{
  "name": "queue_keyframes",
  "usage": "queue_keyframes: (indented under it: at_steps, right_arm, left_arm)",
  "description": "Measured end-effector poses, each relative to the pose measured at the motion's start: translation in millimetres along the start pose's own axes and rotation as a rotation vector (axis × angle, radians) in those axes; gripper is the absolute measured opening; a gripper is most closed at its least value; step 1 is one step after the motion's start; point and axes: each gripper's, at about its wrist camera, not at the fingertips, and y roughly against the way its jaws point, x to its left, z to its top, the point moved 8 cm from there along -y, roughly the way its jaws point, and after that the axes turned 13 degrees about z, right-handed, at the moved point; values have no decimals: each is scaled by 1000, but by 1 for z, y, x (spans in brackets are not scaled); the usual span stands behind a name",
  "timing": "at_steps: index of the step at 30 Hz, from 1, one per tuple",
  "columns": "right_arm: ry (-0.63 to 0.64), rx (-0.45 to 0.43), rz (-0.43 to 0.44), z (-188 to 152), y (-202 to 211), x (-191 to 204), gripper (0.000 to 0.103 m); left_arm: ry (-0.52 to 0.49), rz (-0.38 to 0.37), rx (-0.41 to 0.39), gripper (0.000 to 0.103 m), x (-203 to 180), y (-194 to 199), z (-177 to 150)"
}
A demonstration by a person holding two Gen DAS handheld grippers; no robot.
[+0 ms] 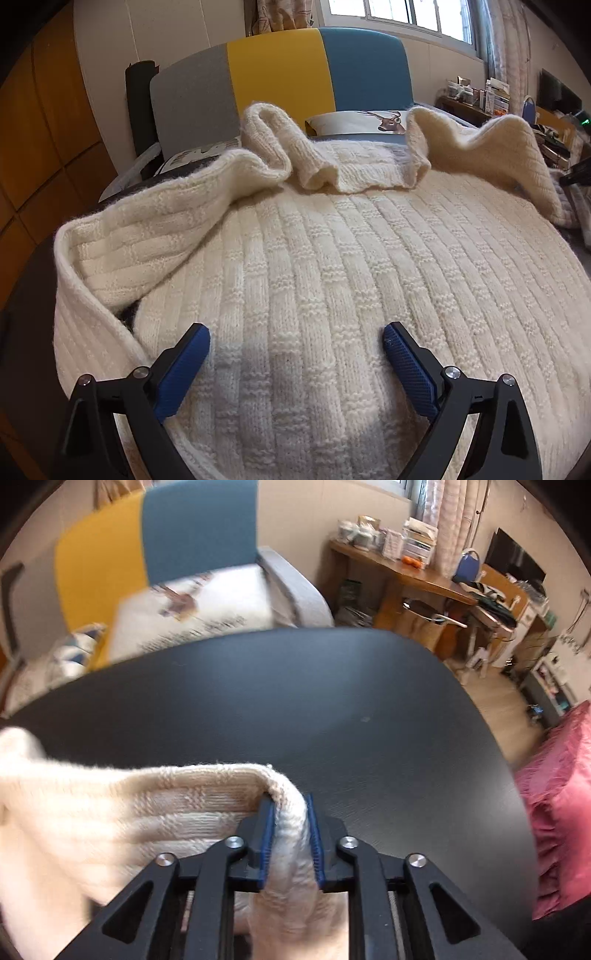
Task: Fold clothes
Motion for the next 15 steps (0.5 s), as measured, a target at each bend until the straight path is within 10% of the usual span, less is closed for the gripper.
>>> queue_keyframes:
  at_steps: [4, 10, 15]
  right_arm:
    - [-49, 32, -47, 3, -11, -28, 25]
    - [-136, -228, -86, -2, 75, -55, 25]
    - [-36, -99, 28, -68, 73, -23, 25]
  left_arm:
    - [11, -6, 11, 98, 1, -2, -1]
    - [29, -25, 26, 100, 3, -5, -2]
    - [34, -31, 29, 100, 5, -5, -2]
